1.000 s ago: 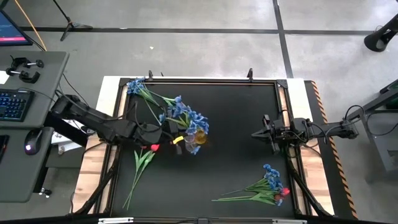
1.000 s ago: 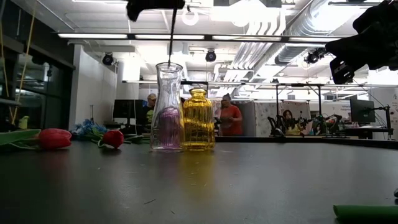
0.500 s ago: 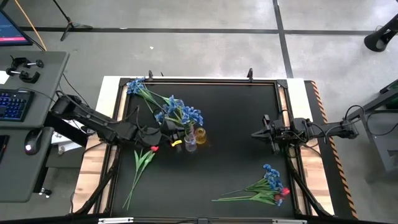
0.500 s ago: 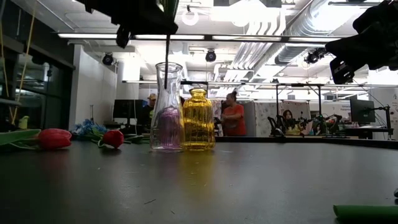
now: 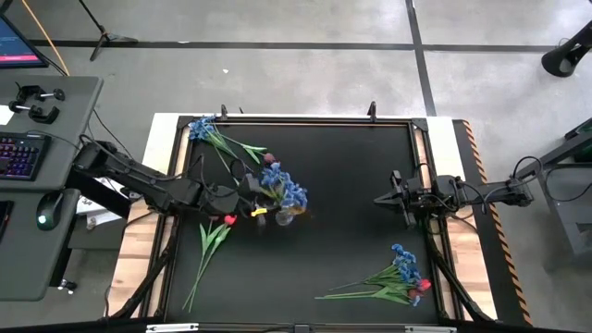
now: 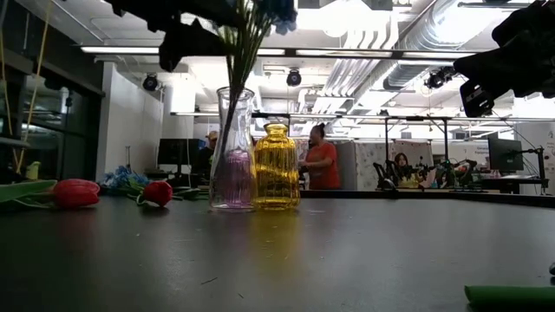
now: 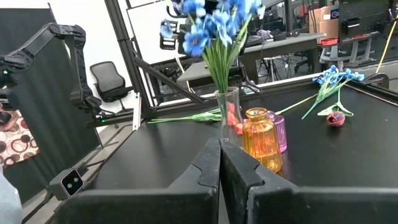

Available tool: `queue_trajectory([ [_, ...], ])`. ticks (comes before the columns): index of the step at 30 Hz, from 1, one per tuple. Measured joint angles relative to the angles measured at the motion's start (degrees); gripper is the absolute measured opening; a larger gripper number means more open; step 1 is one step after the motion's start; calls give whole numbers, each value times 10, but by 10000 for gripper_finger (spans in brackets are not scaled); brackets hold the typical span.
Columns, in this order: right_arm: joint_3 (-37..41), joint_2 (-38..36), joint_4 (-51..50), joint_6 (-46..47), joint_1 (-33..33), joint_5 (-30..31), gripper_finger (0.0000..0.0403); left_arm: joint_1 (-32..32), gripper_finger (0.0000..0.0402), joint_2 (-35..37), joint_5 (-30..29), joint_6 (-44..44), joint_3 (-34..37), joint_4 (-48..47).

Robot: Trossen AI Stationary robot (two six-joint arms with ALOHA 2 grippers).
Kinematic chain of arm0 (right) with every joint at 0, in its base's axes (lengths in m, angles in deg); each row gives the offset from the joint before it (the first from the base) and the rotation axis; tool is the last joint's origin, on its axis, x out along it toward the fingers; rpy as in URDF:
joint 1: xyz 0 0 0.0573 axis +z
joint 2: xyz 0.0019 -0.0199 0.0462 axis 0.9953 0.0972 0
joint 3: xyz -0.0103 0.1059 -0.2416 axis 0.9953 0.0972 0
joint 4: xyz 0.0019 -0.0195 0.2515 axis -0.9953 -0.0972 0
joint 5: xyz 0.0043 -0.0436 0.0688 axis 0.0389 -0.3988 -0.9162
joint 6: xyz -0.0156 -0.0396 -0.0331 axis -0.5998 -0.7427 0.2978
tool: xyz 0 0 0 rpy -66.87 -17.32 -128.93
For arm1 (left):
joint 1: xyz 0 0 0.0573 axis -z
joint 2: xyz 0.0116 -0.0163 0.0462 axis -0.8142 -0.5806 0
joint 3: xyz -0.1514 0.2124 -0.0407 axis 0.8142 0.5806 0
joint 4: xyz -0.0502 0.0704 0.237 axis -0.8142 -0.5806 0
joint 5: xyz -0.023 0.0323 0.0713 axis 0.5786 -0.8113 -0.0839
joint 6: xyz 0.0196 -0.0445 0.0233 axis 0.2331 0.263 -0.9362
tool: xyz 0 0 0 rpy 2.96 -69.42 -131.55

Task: Sort flowers into vase by color
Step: Put the bottom left blue flower into the transparent vase, then put the bottom blue flower into the transparent vase

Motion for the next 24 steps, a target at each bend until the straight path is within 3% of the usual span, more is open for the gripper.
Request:
queue_trajectory([
  [12, 0, 0, 0, 0, 0, 0, 0, 0, 213, 156, 165, 44, 0, -152],
  [18, 0, 0, 0, 0, 0, 0, 0, 3, 213, 232, 178, 105, 0, -166],
  [24, 0, 0, 0, 0, 0, 0, 0, 6, 213, 262, 178, 146, 0, -164],
])
